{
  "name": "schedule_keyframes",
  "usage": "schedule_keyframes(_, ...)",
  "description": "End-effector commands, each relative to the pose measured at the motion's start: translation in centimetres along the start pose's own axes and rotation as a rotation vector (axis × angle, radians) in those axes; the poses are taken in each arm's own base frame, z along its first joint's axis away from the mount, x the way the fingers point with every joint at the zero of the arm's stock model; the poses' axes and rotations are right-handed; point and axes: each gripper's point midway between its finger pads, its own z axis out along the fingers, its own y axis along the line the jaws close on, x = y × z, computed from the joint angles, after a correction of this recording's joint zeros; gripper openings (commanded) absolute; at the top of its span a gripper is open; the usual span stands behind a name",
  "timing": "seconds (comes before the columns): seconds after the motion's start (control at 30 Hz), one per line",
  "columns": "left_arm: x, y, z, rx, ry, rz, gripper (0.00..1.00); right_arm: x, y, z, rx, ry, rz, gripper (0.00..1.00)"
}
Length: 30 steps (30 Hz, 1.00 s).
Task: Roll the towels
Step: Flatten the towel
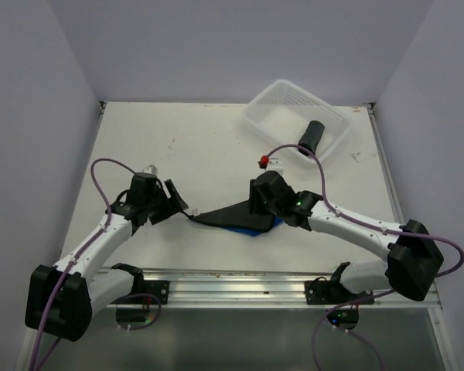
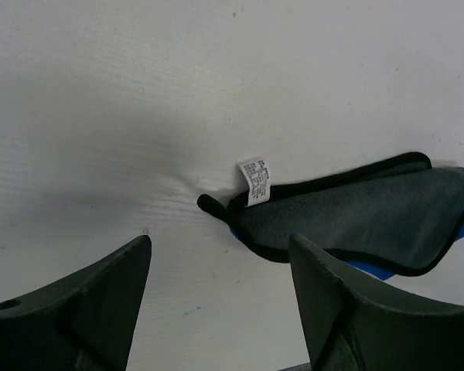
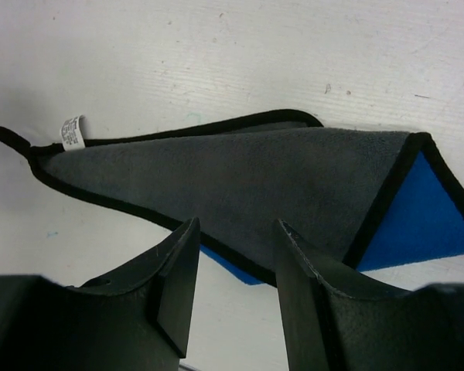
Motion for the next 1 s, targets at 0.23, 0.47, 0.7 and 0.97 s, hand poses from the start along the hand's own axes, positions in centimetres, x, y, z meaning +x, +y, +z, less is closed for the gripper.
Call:
schedule_keyframes(0.23, 0.9, 0.1, 2.6, 0.026, 0.006, -0.072, 0.70, -1.4, -0.8, -2.6, -0.049, -0.091, 0.004, 0.44)
schedule_keyframes(0.47, -1.0, -1.3, 3.4, 0.066, -0.052, -0.076, 0.64, 1.9, -5.0, -2.4, 0.096, -0.009, 0.023, 0.37)
schedule_keyframes(0.7, -0.9, -1.6, 4.5, 0.083, -0.041, -0.061, 0.29, 5.5, -6.9, -1.5, 0.142, 0.085, 0.088, 0.41)
schedule_keyframes(0.97, -1.0, -2.2, 4.8, 0.114, -0.042, -0.045, 0.00, 7.7, -6.1, -0.8, 0.081, 0.135, 0.171, 0.43)
